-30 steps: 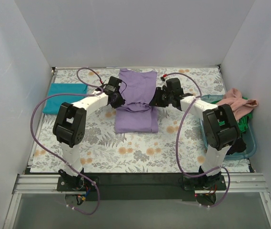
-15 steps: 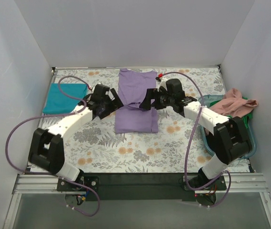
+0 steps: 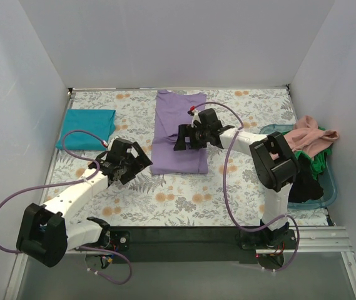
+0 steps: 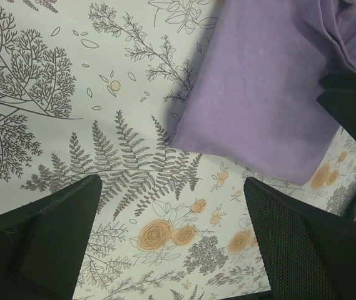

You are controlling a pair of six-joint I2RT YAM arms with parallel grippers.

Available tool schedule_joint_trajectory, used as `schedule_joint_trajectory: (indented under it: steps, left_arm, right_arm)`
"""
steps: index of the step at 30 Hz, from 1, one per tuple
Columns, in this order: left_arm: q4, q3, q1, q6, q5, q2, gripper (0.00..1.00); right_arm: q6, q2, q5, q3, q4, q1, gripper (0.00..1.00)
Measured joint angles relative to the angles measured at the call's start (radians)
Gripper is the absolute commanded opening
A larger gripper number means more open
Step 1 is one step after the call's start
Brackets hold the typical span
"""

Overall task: Fold and stack the t-shirts
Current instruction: Fold the tshirt

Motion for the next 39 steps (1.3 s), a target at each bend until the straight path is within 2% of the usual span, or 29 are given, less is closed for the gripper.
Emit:
schedule_joint_trajectory:
  steps: [11,15,19,24,27,28,32,33,37,39]
  left_arm:
    - [0.003,0.0,0.0,-0.014,-0.005,0.017,0.98]
    - [0.007,0.0,0.0,-0.014,-0.003,0.053,0.98]
    - [0.012,0.0,0.0,-0.013,-0.001,0.068,0.98]
    - [0.043,0.0,0.0,-0.007,0.014,0.092,0.98]
    - [0.076,0.0,0.0,-0.006,0.036,0.13,0.98]
    - [0.09,0.0,0.0,-0.006,0.051,0.148,0.97]
    - [0.139,0.0,0.0,-0.007,0.093,0.22,0.76]
    - [0.15,-0.001,0.0,-0.008,0.105,0.241,0.68]
    - [0.203,-0.004,0.001,-0.013,0.139,0.277,0.53]
    - [0.22,-0.005,0.001,-0.016,0.148,0.292,0.47]
  right_arm:
    - [0.027,0.108,0.091,0.118,0.091,-0.045,0.98]
    - [0.025,0.158,0.091,0.199,0.115,-0.071,0.98]
    - [0.019,0.145,0.082,0.205,0.119,-0.094,0.98]
    - [-0.002,-0.022,0.093,0.087,0.106,-0.104,0.98]
    - [-0.003,-0.238,0.093,-0.094,0.108,-0.103,0.98]
    - [-0.003,-0.312,0.093,-0.169,0.122,-0.103,0.99]
    - [0.023,-0.552,0.095,-0.467,0.134,-0.101,0.93]
    - [0.029,-0.584,0.094,-0.527,0.129,-0.1,0.91]
    - [0.061,-0.636,0.081,-0.698,0.109,-0.092,0.77]
    - [0.073,-0.637,0.073,-0.727,0.107,-0.086,0.74]
